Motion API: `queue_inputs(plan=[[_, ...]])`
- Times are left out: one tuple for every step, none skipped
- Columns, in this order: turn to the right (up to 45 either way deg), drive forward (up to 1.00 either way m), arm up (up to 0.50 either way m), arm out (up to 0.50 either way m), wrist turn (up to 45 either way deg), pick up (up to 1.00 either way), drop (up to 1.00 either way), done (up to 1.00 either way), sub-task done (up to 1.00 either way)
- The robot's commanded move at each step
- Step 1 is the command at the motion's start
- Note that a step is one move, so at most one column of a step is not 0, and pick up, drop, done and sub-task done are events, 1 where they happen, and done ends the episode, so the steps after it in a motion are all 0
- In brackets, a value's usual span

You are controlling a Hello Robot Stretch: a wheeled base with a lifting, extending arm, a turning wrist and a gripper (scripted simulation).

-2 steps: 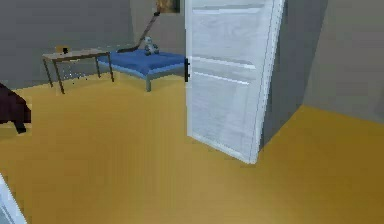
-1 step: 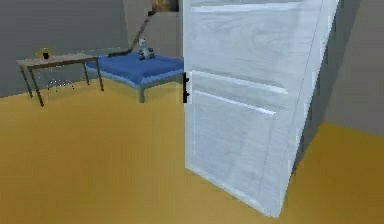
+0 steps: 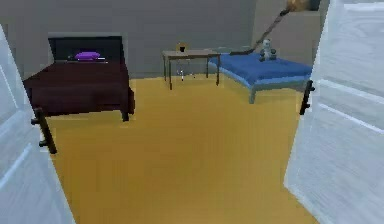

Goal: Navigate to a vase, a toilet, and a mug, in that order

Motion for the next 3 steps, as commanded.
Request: queue_inputs(plan=[[-3.0,0.0,0.0,0.0,0.0,0.0,0.0,0.0,0.0],[45.0,0.0,0.0,0.0,0.0,0.0,0.0,0.0,0.0],[6.0,0.0,0.0,0.0,0.0,0.0,0.0,0.0,0.0]])
